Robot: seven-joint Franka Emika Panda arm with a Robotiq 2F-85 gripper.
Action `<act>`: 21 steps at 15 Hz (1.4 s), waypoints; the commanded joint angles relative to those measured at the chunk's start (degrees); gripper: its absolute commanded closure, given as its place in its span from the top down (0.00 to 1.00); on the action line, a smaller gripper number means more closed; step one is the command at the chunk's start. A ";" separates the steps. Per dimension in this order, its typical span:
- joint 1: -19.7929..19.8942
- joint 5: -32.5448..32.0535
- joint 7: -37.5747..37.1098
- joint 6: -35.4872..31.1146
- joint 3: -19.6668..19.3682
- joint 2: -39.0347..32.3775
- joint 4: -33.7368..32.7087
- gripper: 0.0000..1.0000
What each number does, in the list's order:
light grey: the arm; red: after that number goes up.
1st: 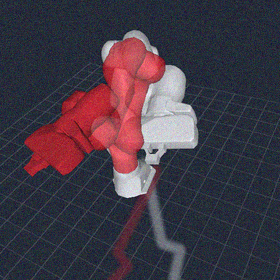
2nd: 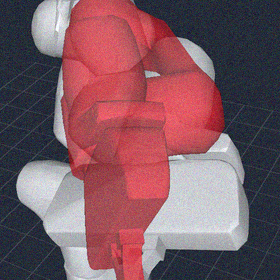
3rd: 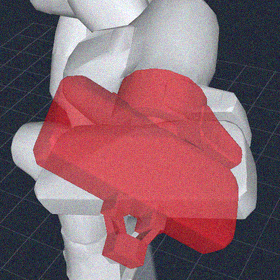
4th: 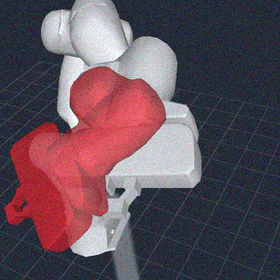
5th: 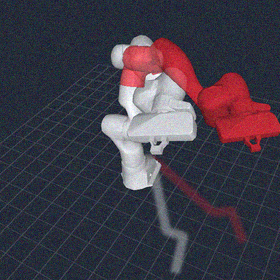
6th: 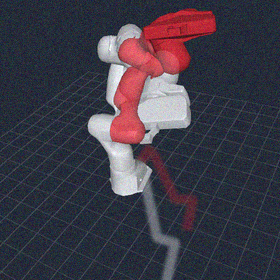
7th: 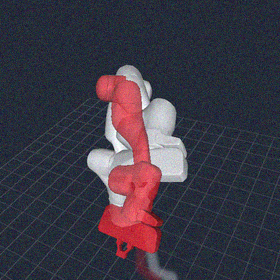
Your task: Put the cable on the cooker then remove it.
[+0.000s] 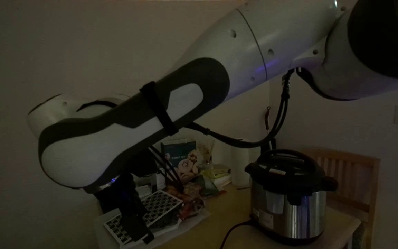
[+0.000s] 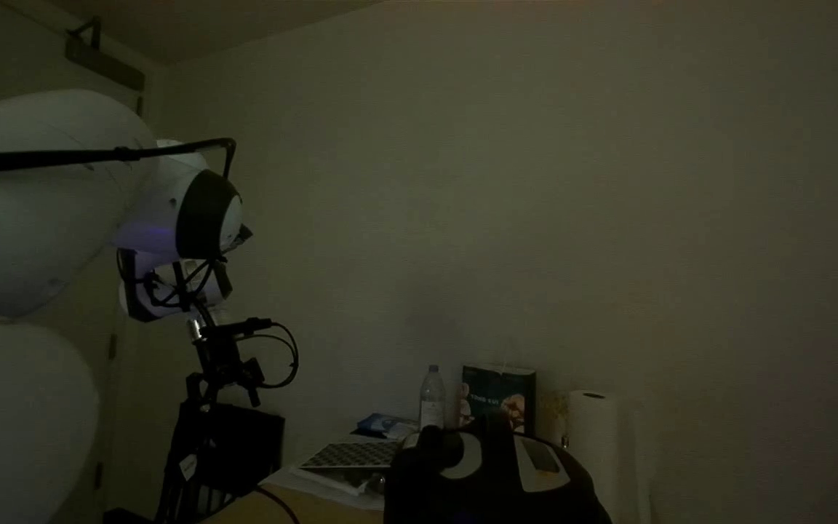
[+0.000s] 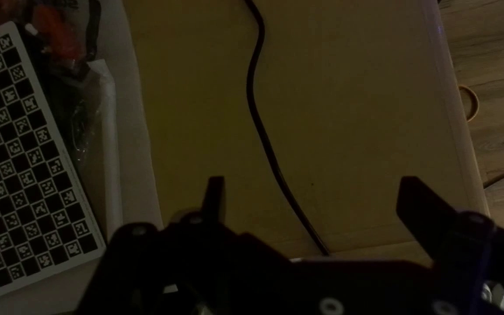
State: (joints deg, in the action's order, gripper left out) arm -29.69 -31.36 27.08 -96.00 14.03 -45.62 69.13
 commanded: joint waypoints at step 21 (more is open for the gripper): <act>2.14 -0.79 2.59 -14.89 -1.31 -10.48 4.60 1.00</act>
State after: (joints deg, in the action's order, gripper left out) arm -28.89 -31.02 31.78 -107.72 13.68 -58.85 67.92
